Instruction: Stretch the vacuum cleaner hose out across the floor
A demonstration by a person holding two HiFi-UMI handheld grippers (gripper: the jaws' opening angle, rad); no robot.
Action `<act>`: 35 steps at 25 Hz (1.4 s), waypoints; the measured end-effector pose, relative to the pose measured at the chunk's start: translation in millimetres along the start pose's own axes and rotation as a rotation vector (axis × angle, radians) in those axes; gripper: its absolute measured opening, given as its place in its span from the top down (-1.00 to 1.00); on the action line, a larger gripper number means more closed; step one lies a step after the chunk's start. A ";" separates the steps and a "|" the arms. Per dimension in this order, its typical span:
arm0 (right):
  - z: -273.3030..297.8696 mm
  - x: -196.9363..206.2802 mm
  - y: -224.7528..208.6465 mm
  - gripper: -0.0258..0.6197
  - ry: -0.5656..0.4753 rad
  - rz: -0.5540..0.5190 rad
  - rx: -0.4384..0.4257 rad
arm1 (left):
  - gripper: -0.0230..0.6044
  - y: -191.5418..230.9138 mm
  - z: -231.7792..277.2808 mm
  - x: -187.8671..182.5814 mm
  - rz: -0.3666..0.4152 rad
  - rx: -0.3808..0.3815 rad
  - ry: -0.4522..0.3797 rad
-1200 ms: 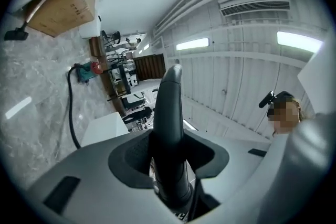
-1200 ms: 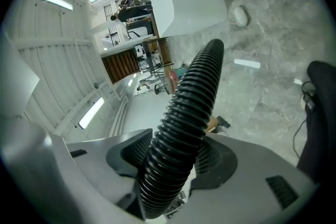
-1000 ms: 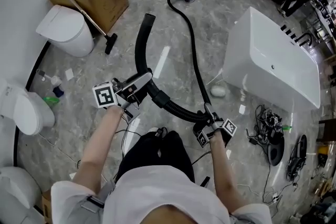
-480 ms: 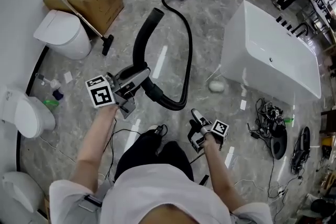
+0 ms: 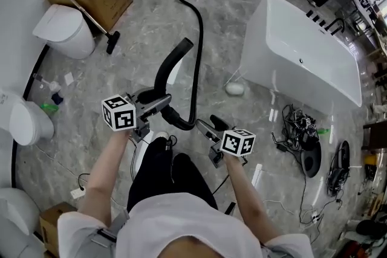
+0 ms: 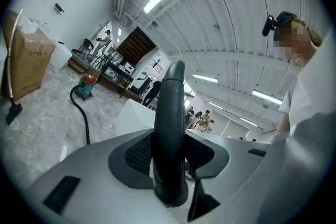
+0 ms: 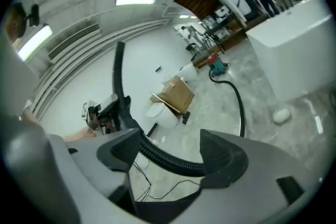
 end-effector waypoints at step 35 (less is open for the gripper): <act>-30.9 -39.3 104.2 0.87 -0.406 -0.331 0.233 | 0.40 -50.0 -33.4 85.7 0.240 -0.097 0.172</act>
Point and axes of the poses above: the fingertips, and each gripper's own axes: z forward along the fingers, y to its left, x out of its underside, the point moved 2 cm from there along -z, backward along the fingers, and after that the axes turned 9 degrees about x, right-handed, at the moved point
